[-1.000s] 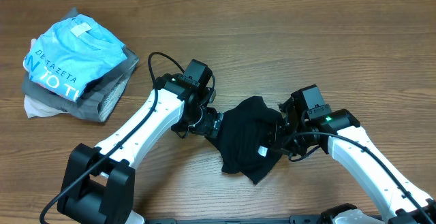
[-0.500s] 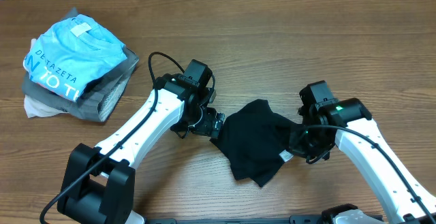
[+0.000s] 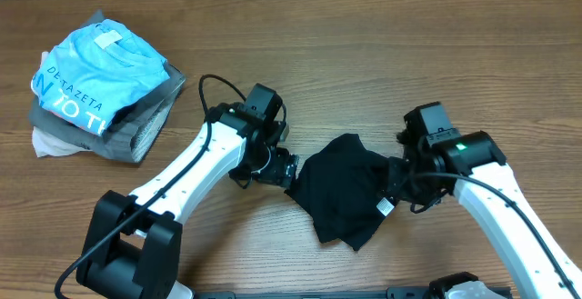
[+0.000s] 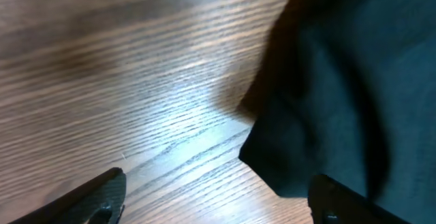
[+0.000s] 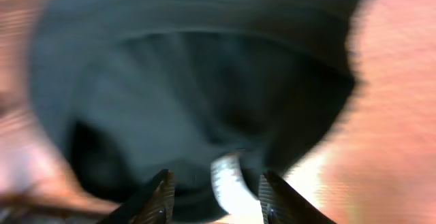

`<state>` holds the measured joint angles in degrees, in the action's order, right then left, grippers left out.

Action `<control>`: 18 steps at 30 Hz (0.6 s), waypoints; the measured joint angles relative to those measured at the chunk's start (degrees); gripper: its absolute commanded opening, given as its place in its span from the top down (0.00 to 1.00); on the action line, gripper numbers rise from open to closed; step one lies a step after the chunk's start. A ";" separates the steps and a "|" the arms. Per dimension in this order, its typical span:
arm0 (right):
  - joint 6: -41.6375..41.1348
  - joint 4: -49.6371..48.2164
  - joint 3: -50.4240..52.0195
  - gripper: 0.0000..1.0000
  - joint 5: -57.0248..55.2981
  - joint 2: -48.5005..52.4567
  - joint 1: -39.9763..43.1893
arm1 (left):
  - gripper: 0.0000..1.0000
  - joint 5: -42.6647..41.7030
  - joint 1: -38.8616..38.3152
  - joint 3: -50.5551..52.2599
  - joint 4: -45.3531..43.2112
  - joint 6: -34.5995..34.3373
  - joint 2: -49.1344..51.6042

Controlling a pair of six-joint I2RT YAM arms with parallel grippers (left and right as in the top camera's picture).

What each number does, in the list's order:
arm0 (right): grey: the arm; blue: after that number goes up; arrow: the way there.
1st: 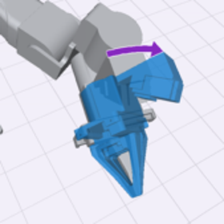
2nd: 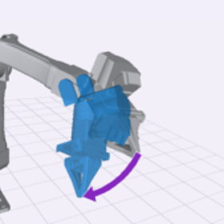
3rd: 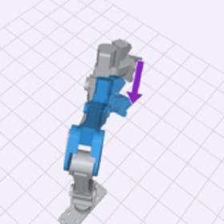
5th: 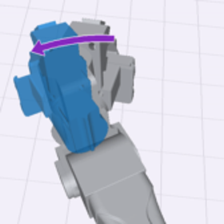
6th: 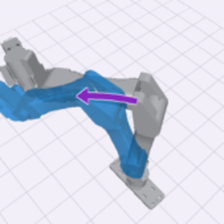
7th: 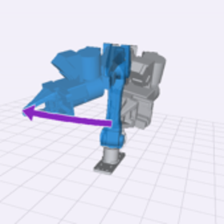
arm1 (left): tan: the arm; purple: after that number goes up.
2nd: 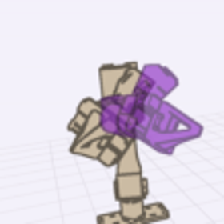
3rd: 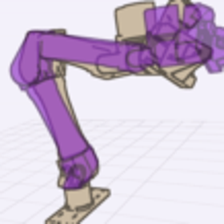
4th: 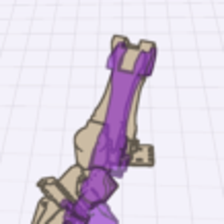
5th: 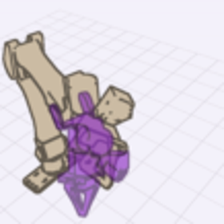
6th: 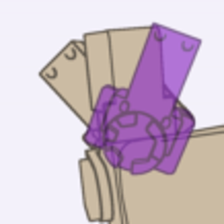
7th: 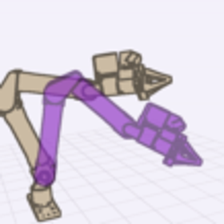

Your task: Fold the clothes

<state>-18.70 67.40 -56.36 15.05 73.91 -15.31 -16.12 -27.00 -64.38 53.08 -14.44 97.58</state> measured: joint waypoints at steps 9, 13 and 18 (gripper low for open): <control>6.60 -4.79 -0.13 0.64 11.15 -0.22 -4.74 | 0.22 -6.43 0.00 6.71 -10.01 0.13 -0.04; 8.50 -5.62 0.85 0.64 12.26 2.60 -8.22 | 0.23 -8.50 0.00 7.06 -11.45 1.60 -0.07; 10.16 -6.03 1.40 0.65 12.81 7.26 -10.51 | 0.36 -11.61 0.00 7.06 -12.41 4.39 -0.09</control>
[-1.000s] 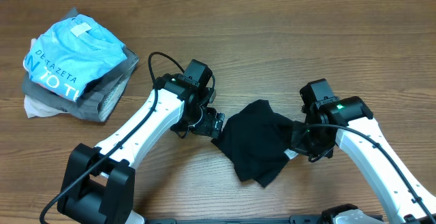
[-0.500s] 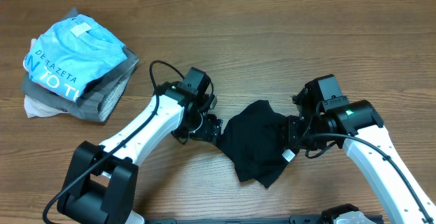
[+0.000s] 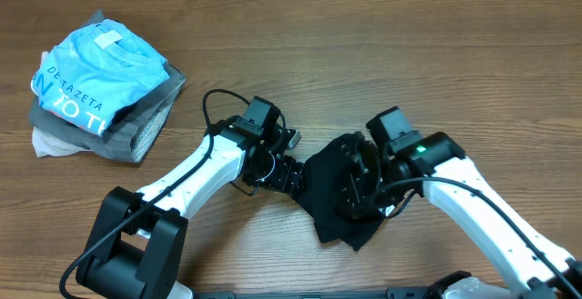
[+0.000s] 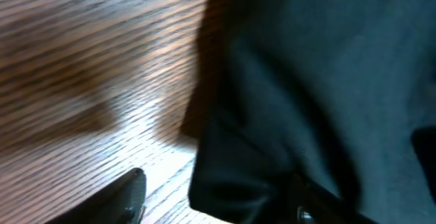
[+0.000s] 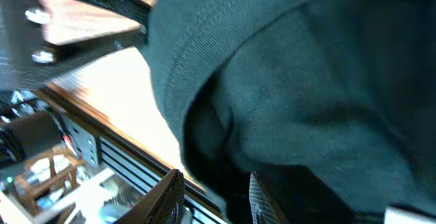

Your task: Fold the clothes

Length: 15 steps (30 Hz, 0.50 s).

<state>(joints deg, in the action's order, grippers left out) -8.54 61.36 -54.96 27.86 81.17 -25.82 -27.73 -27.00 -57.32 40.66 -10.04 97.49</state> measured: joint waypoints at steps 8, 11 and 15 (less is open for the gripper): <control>2.32 -1.05 0.02 0.68 1.46 3.98 -0.20 | 0.41 -1.25 0.00 0.02 -0.07 1.29 0.00; 3.63 -1.18 0.02 0.70 2.84 4.13 -1.14 | 0.40 -1.27 0.00 0.02 -0.44 1.31 0.00; 4.33 -1.14 0.02 0.70 3.23 4.13 -2.56 | 0.40 -1.29 0.00 0.02 -0.48 1.31 0.00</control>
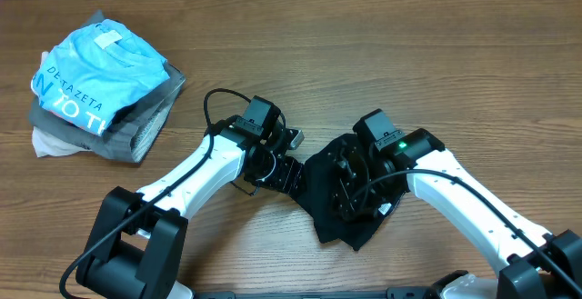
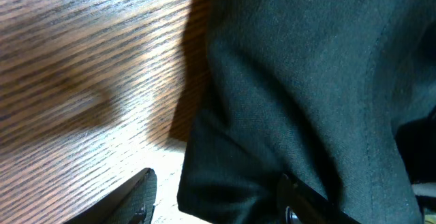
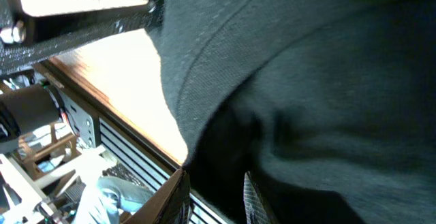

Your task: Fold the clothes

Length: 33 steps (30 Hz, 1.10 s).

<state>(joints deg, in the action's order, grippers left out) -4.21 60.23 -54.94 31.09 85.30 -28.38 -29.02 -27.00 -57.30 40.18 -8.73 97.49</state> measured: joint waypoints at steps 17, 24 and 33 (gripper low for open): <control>-2.45 7.06 -0.39 0.96 -10.40 1.55 -0.59 | 0.40 -0.20 0.00 0.00 0.35 0.04 0.00; -5.95 11.63 -2.27 0.96 -20.79 -0.44 3.56 | 0.39 -0.20 0.00 0.00 0.46 0.17 0.00; -1.44 6.21 -2.27 0.53 -11.37 -1.16 3.61 | 0.39 0.17 0.09 0.02 1.38 0.20 0.00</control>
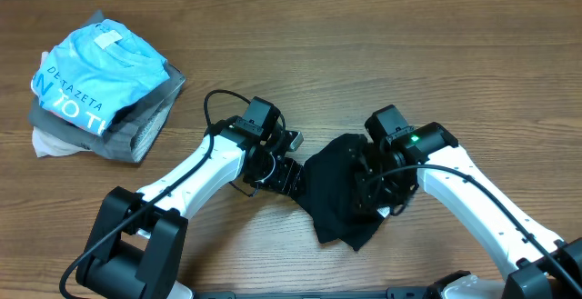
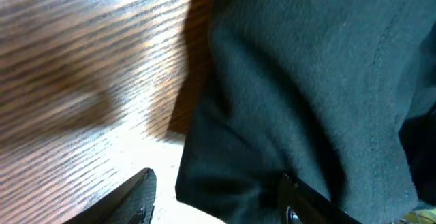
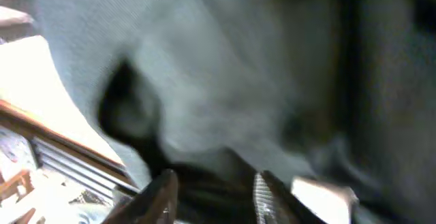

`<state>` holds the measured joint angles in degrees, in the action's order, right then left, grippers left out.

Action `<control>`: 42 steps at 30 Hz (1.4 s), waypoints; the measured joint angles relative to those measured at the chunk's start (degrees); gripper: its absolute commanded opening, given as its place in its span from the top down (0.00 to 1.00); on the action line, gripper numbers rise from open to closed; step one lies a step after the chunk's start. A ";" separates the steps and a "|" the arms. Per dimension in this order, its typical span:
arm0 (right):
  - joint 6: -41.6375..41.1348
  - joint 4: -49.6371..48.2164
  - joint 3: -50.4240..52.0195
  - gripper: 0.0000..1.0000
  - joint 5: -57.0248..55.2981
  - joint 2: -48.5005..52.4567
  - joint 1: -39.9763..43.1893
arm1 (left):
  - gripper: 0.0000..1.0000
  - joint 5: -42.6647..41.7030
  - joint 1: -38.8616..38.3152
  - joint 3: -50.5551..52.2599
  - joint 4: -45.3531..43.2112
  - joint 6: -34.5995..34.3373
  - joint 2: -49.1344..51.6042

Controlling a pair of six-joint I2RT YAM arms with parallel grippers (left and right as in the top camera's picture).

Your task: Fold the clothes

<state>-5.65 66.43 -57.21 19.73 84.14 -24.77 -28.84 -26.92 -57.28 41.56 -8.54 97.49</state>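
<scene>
A crumpled black garment lies on the wooden table between my two arms. My left gripper is at its left edge. In the left wrist view the left gripper stands open, with the garment's edge lying between the fingers. My right gripper is low over the garment's right part. In the blurred right wrist view the right gripper has its fingers apart, with dark cloth between and beyond them. A white label shows beside the right finger.
A stack of folded clothes, with a light blue shirt on top of grey and white ones, sits at the far left. The left arm's black cable loops above the arm. The table's front edge runs close below the garment.
My right gripper has moved a little to the right, from over the garment's middle toward its right part, and its fingers stand wider apart. The left gripper has not moved.
First my right gripper was at the garment's right edge and the left gripper stood just left of the garment. Then the right gripper was over the garment's middle, fingers narrower, and the left fingers straddled the left edge. Now the right gripper is back toward the right.
</scene>
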 measured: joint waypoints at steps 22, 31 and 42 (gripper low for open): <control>4.15 -7.56 6.03 0.96 11.32 0.68 -6.84 | 0.33 0.52 3.41 0.00 0.42 0.00 0.00; -0.50 0.68 2.27 0.96 -2.47 0.17 -4.39 | 0.31 -0.07 3.41 0.00 0.42 0.00 0.00; -2.78 0.74 0.90 0.96 -6.93 -1.49 -4.13 | 0.34 -10.62 3.39 0.00 -0.35 6.40 0.00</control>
<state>-8.43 67.18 -56.31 12.80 82.65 -28.91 -39.46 -23.53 -57.28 41.21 -2.13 97.49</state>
